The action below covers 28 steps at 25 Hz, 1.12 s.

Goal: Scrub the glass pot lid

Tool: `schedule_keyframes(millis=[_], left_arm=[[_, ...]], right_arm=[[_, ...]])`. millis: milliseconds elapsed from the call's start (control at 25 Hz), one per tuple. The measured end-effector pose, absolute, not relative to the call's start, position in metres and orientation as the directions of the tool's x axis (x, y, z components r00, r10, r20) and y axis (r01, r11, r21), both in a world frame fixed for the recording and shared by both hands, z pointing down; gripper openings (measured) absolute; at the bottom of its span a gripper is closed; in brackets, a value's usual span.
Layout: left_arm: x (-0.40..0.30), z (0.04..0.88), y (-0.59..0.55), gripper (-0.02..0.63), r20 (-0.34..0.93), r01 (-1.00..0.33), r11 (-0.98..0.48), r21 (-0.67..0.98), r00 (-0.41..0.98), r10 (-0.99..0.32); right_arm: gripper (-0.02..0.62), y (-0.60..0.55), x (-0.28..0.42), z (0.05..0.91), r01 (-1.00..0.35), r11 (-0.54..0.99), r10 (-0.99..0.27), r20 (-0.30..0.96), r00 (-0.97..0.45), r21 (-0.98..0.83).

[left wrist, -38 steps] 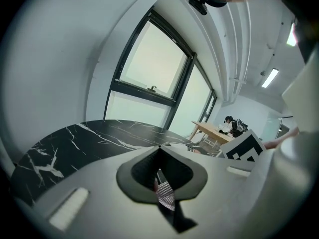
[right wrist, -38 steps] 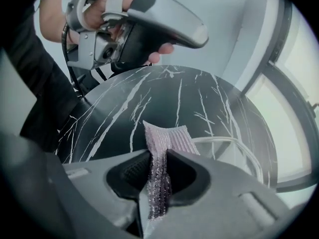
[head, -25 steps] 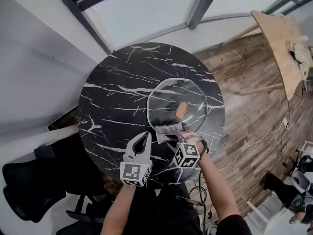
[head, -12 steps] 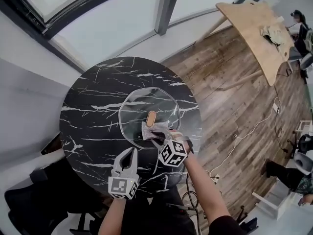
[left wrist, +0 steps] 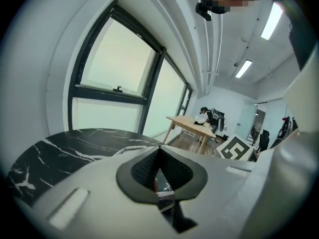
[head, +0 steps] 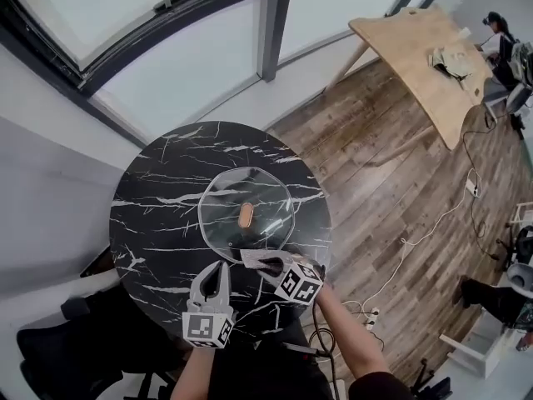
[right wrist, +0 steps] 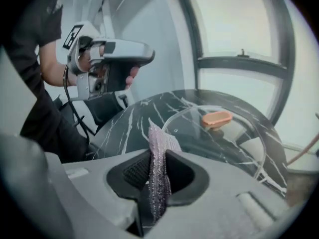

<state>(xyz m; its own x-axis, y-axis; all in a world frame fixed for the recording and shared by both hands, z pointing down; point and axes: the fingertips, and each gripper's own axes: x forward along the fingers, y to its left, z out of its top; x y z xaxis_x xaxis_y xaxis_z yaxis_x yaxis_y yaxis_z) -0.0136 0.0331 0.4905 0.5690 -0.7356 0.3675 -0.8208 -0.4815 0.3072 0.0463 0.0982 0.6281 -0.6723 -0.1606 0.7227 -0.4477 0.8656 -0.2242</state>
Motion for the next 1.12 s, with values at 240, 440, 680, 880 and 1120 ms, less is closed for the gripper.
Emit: schedule_keyframes(millis=[240,440,680,880,1120], left_arm=[[-0.010,0.443,0.037,0.002,0.324,-0.834,-0.476,0.279,0.549,-0.770],[-0.008,0.389,0.053,0.002,0.244,-0.840,-0.493,0.226,0.539,-0.806],[-0.022,0.332,0.074,0.002,0.170,-0.865,-0.473,0.169,0.498,-0.850],[-0.041,0.312,0.087,0.003,0.147,-0.894,-0.431,0.120,0.445,-0.883],[-0.051,0.306,0.088,0.003,0.120,-0.888,-0.434,0.151,0.452,-0.884]], right_arm=[[0.078,0.075,0.057,0.551,-0.661,0.699,-0.449,0.552,-0.702,-0.273],[0.080,0.065,0.077,0.465,-0.797,0.547,-0.714,0.355,-0.603,-0.255],[0.081,0.065,0.099,0.375,-0.908,0.379,-0.896,0.176,-0.409,-0.177],[0.081,0.083,0.094,0.339,-0.909,0.373,-0.907,0.132,-0.400,-0.187],[0.081,0.098,0.096,0.328,-0.914,0.347,-0.921,0.109,-0.374,-0.209]])
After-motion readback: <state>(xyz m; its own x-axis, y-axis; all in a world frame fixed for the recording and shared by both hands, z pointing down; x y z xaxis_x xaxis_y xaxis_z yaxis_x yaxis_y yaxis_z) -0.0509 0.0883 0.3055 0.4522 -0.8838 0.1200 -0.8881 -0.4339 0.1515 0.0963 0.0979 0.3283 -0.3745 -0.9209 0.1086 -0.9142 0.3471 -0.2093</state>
